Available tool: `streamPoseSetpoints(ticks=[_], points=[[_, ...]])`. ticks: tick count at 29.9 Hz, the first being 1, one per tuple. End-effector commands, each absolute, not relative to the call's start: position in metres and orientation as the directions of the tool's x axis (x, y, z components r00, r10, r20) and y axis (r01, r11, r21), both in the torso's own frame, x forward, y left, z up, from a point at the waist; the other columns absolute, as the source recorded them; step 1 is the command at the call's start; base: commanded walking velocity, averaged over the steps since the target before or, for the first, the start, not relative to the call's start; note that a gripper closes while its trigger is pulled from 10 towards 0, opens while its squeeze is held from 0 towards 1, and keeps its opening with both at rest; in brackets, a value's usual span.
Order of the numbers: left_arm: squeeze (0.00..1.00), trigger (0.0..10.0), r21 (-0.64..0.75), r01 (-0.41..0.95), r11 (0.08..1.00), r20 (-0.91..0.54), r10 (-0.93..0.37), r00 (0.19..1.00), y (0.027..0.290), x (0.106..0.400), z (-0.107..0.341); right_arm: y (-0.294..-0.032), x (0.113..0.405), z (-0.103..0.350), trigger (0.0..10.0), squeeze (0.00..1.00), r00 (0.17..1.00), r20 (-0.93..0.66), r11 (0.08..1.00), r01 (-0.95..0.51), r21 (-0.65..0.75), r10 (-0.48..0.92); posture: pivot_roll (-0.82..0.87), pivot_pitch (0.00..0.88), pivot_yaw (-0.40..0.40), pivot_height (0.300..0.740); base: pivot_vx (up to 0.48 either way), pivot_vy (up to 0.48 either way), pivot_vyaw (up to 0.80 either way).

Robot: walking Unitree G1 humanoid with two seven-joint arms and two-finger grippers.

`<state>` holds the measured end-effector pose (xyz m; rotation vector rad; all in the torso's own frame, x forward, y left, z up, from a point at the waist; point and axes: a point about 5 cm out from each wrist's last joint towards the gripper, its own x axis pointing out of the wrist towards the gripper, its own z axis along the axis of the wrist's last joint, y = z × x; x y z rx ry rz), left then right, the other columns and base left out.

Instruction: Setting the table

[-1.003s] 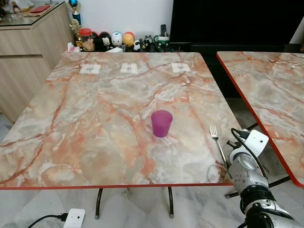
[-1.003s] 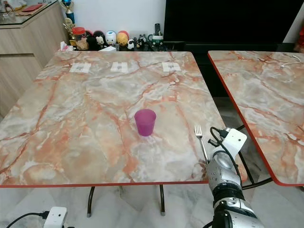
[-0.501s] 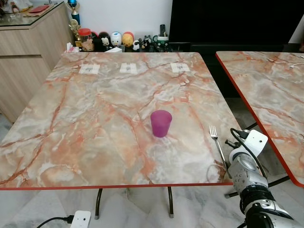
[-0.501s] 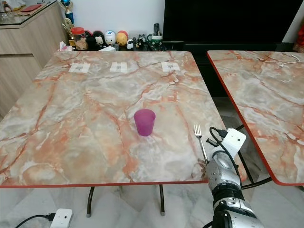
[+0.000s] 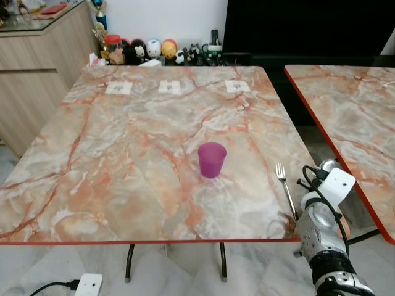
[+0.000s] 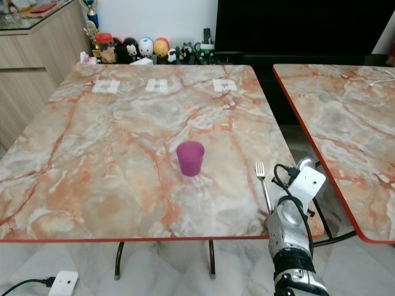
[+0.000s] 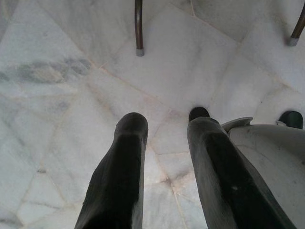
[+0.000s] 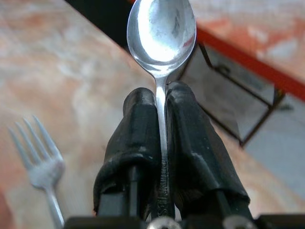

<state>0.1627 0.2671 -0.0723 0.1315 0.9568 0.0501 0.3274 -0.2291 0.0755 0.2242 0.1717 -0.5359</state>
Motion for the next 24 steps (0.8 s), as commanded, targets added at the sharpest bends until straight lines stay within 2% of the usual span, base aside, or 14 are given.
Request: streamPoseSetpoints(ticks=[1, 2, 3, 4, 5, 8, 9, 15, 19, 22, 24], points=[[0.0, 10.0, 0.126, 0.012, 0.992, -0.825, 0.098, 0.556, 0.263, 0.156, -0.077, -0.232, 0.326, 0.082, 0.0, 0.0, 0.854, -0.167, 0.84, 0.516, 0.167, -0.492, 0.11, 0.003, -0.039, 0.74, 0.0, 0.0, 0.0], [0.0, 10.0, 0.124, 0.014, 0.992, -0.826, 0.095, 0.556, 0.259, 0.157, -0.078, -0.234, 0.325, 0.083, 0.7, 0.0, 0.858, -0.151, 0.844, 0.511, 0.162, -0.491, 0.11, 0.003, -0.04, 0.74, 0.0, 0.0, 0.0], [0.0, 10.0, 0.122, 0.015, 0.992, -0.826, 0.093, 0.555, 0.257, 0.157, -0.079, -0.234, 0.324, 0.084, 0.7, 0.0, 0.861, -0.14, 0.847, 0.508, 0.158, -0.49, 0.11, 0.003, -0.04, 0.74, 0.0, 0.0, 0.0], [0.0, 10.0, 0.121, 0.016, 0.993, -0.827, 0.092, 0.555, 0.255, 0.157, -0.079, -0.234, 0.324, 0.086, 4.1, 0.0, 0.865, -0.127, 0.852, 0.5, 0.154, -0.485, 0.11, 0.003, -0.04, 0.74, 0.0, 0.0, 0.0], [0.0, 10.0, 0.118, 0.018, 0.993, -0.827, 0.088, 0.556, 0.25, 0.159, -0.08, -0.234, 0.324, 0.092, 10.0, 0.0, 0.877, -0.079, 0.864, 0.481, 0.147, -0.474, 0.11, 0.003, -0.04, 0.74, 0.0, 0.0, 0.0], [0.0, 10.0, 0.115, 0.019, 0.993, -0.826, 0.085, 0.557, 0.247, 0.16, -0.081, -0.233, 0.323, 0.096, 10.0, 0.0, 0.887, -0.038, 0.877, 0.462, 0.136, -0.461, 0.11, 0.003, -0.04, 0.74, 0.0, 0.0, 0.0], [0.0, 10.0, 0.114, 0.017, 0.993, -0.825, 0.085, 0.558, 0.241, 0.162, -0.082, -0.229, 0.322, 0.103, 10.0, 0.0, 0.91, 0.026, 0.908, 0.411, 0.074, -0.414, 0.11, 0.002, -0.047, 0.74, 0.0, 0.0, 0.0], [0.0, 10.0, 0.113, 0.02, 0.993, -0.825, 0.082, 0.559, 0.234, 0.163, -0.083, -0.216, 0.313, 0.107, 10.0, 0.0, 0.953, 0.102, 0.956, 0.291, -0.043, -0.286, 0.1, 0.005, -0.047, 0.74, 0.0, 0.0, 0.0], [0.0, 10.0, 0.114, 0.024, 0.993, -0.826, 0.081, 0.558, 0.232, 0.163, -0.084, -0.215, 0.309, 0.106, 10.0, 0.0, 0.962, 0.117, 0.967, 0.251, -0.032, -0.246, 0.1, 0.004, -0.048, 0.74, 0.0, 0.0, 0.0], [0.0, 10.0, 0.117, 0.029, 0.993, -0.825, 0.081, 0.559, 0.231, 0.164, -0.084, -0.214, 0.308, 0.114, 10.0, 0.0, 0.966, 0.169, 0.972, 0.212, -0.1, -0.193, 0.09, 0.003, -0.049, 0.74, 0.0, 0.0, 0.0], [0.0, 10.0, 0.125, 0.039, 0.991, -0.824, 0.082, 0.56, 0.233, 0.164, -0.083, -0.214, 0.308, 0.116, 10.0, 0.0, 0.963, 0.177, 0.976, 0.212, -0.044, -0.201, 0.09, 0.001, -0.05, 0.74, 0.0, 0.0, 0.0]])
